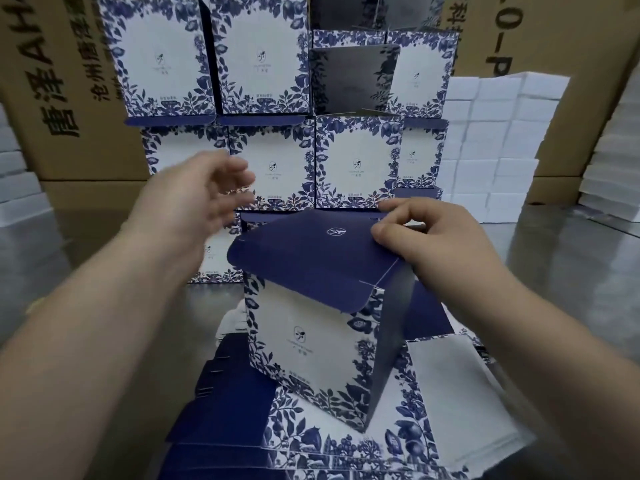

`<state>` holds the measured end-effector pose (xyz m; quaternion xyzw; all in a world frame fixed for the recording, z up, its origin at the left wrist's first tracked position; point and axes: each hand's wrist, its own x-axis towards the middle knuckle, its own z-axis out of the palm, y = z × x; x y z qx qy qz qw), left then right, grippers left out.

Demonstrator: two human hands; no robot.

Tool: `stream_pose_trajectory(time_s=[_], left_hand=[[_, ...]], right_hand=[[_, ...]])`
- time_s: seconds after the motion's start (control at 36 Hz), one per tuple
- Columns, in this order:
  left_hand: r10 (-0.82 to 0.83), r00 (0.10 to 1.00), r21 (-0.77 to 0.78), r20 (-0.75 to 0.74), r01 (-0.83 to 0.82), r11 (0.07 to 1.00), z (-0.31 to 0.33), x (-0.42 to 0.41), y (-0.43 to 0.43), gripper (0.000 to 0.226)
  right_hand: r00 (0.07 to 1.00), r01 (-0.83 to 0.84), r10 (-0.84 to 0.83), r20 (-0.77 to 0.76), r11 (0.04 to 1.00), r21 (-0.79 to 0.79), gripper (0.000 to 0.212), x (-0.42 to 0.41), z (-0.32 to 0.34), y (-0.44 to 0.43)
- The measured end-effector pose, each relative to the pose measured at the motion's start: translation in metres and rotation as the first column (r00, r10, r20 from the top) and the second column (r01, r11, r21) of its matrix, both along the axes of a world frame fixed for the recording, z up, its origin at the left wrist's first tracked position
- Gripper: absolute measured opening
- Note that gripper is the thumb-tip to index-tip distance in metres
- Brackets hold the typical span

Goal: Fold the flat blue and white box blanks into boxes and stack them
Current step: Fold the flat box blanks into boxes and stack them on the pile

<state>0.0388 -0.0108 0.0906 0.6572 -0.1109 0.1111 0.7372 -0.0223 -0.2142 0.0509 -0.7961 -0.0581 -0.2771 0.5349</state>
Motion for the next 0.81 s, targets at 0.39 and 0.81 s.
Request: stream_pose_trajectory(time_s=[0.39,0.81], left_hand=[[-0.410,0.744,0.850,0.527,-0.467,0.244,-0.026,-0.081,-0.043,0.058],[-0.452,0.767,0.829,0.455,-0.179,0.530,-0.017,-0.032,-0.008,0.065]], right_hand=[[0.977,0.169,-0.207,-0.043,0.885,-0.433,0.030,-0.010,0.019,-0.016],[0.999,-0.009,0.012,-0.046,0.998,0.062,0.049,0.017,0.003,-0.036]])
